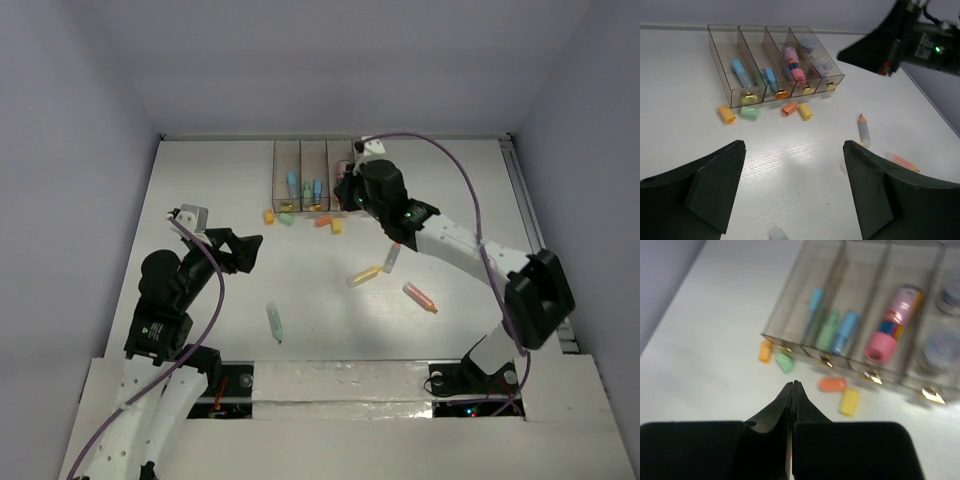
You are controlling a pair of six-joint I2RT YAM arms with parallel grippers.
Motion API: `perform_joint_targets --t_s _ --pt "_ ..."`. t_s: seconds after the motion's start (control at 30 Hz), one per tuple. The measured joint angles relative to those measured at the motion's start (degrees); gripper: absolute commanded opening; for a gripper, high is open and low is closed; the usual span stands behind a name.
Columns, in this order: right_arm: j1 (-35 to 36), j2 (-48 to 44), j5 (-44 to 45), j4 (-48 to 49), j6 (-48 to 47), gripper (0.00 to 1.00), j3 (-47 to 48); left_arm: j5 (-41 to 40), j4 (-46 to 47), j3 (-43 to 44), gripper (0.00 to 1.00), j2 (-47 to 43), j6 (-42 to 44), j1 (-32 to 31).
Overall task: Sort the stationery into containers
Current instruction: Pick up the pen from the center of the board.
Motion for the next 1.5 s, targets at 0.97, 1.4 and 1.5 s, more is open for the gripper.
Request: perform_joint_targets --t_s 0.97,1.4,1.5 --pt "-9.25 -2.21 12.2 -23.8 14.03 0.61 -22.77 1.46 -0.46 0.0 0.66 -8.04 -0.02 -4.94" --pt "-9.51 0.24 15.28 -23.41 14.84 0.18 -21.16 1.4 -0.5 0.0 0.67 -8.02 -0.07 -5.03" --pt "-9.53 -3.37 15.72 -22.32 13.64 0.16 -22.29 1.86 -0.48 0.0 0.65 -7.54 -0.24 -5.03"
